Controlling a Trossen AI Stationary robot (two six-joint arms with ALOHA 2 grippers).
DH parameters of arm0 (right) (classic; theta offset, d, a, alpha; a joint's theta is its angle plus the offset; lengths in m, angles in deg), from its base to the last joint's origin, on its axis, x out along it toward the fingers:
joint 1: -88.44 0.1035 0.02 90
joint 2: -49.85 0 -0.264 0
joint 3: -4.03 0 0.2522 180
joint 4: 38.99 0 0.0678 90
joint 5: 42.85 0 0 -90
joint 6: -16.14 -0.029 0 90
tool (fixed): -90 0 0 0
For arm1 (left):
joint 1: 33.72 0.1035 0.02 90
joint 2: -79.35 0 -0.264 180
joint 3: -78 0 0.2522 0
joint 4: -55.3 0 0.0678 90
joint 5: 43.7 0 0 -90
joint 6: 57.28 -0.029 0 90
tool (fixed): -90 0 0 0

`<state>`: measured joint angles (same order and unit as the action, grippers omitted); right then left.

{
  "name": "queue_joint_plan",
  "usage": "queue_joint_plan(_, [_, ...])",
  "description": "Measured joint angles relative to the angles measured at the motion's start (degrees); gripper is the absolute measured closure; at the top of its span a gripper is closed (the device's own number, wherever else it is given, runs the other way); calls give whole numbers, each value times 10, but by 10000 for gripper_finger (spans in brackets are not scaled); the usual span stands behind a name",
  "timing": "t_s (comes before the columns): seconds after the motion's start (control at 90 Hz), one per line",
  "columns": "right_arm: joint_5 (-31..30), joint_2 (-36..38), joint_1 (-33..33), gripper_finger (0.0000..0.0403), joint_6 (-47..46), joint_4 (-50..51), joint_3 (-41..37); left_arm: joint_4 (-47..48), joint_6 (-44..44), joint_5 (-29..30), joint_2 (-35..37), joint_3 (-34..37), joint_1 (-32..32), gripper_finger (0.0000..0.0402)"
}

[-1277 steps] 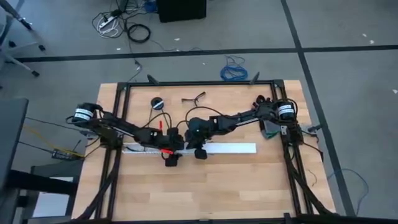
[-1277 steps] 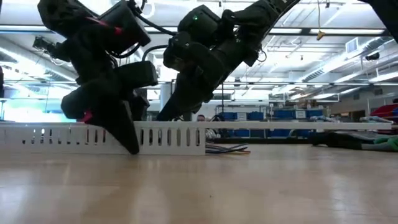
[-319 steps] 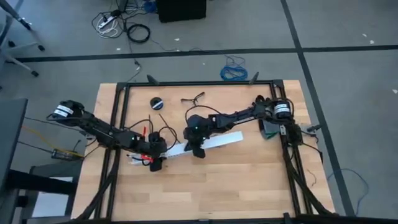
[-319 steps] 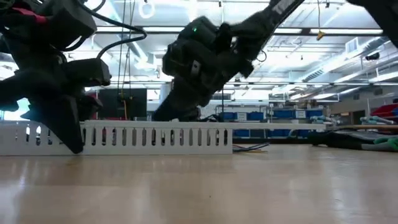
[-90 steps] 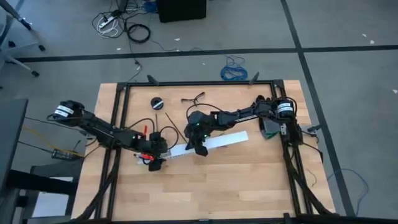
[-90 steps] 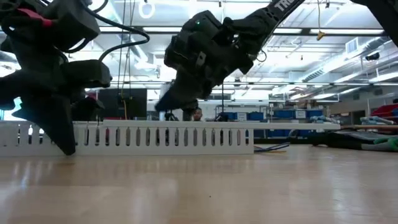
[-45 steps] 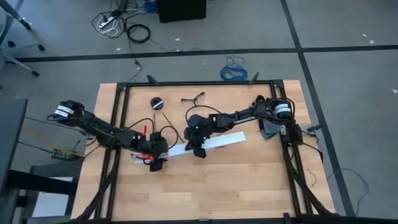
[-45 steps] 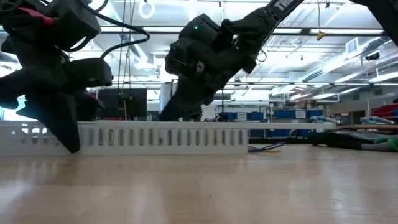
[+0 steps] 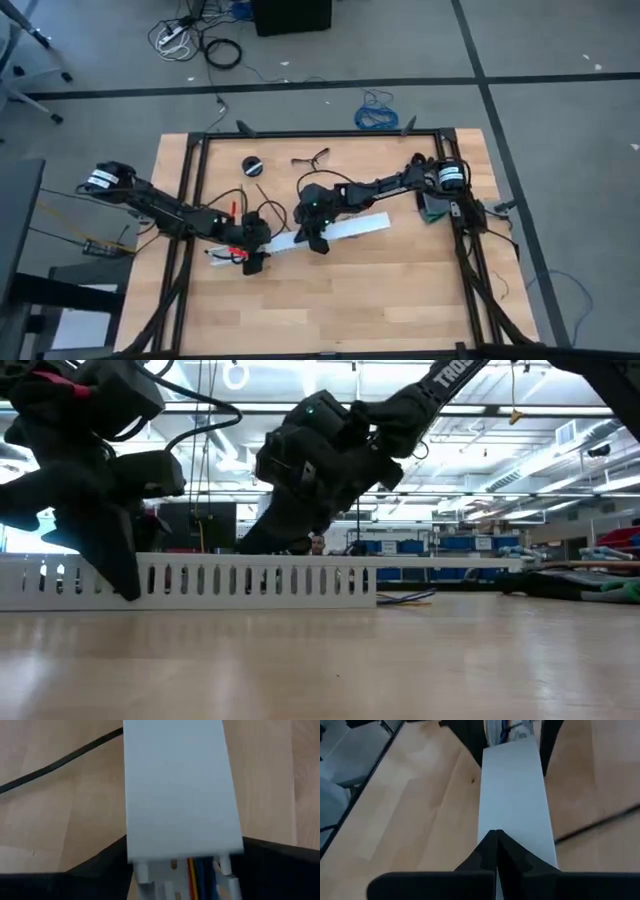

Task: Ziptie cables
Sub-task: Close the white cable duct

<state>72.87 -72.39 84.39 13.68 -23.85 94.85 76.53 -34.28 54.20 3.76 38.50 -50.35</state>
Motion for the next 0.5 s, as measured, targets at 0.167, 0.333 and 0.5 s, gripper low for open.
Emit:
queue_joint_plan(0.167, [5, 15, -9, 403, 12, 56, 0, 10, -10, -3, 0, 0, -7, 134])
queue_joint_plan(0.333, [3, 27, -17, 403, 19, 97, -1, 16, -18, -13, 1, 1, -8, 104])
queue_joint_plan(0.5, [3, 28, -22, 403, 20, 108, -1, 30, -18, -15, 1, 0, -8, 92])
